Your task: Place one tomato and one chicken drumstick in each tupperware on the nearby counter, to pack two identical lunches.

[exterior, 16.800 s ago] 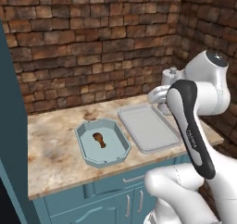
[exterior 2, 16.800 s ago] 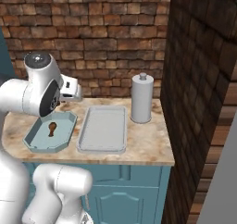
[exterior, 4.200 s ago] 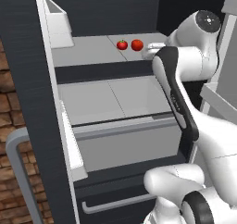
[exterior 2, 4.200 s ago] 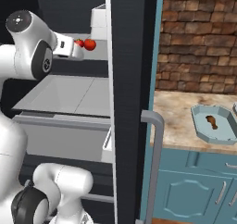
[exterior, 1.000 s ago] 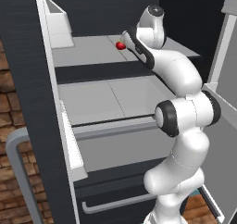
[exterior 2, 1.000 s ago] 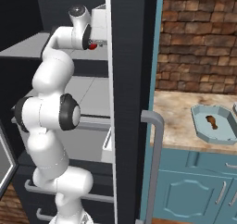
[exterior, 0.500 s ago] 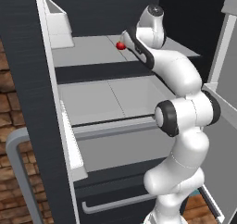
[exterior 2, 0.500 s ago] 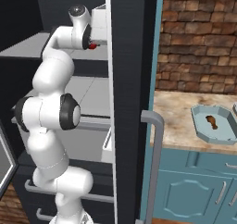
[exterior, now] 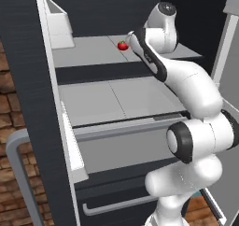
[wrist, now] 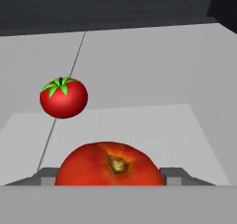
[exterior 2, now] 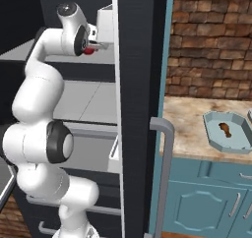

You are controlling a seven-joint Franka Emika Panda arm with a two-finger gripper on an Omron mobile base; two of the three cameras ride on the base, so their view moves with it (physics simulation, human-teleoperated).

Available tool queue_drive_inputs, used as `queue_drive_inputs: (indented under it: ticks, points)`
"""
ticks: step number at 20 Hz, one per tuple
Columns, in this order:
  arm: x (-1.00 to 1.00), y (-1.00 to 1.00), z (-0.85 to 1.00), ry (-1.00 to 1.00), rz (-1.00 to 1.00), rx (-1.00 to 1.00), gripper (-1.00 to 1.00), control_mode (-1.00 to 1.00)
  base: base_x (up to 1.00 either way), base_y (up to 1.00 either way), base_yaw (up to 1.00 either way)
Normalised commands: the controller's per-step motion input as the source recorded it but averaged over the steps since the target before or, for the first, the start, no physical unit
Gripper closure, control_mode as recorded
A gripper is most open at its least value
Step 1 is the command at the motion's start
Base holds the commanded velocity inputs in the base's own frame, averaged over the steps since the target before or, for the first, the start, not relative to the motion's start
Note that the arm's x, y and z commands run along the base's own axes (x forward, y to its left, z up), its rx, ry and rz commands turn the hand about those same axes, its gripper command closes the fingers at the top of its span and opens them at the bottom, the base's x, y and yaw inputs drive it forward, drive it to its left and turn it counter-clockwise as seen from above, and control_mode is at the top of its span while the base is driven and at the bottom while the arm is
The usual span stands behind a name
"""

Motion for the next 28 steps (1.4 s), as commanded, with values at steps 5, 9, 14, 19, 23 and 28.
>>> queue_drive_inputs:
  ticks: [5,9,14,19,23,28]
  points:
    - [-1.0,0.16,-0.11,-0.11,0.0,-0.02,1.0,-1.0,0.0,0.0,0.0]
    - [-1.0,0.0,0.1,0.0,0.01,0.0,1.0,-1.0,0.0,0.0,0.0]
    - [-1.0,0.0,0.21,0.01,0.02,0.0,1.0,-1.0,0.0,0.0,0.0]
    - [-1.0,0.0,0.04,0.07,0.01,0.0,1.0,-1.0,0.0,0.0,0.0]
    - [-1.0,0.07,-0.08,0.1,0.0,0.0,1.0,-1.0,0.0,0.0,0.0]
    - [-0.99,0.1,-0.41,0.0,0.0,-0.02,1.0,-1.0,0.0,0.0,0.0]
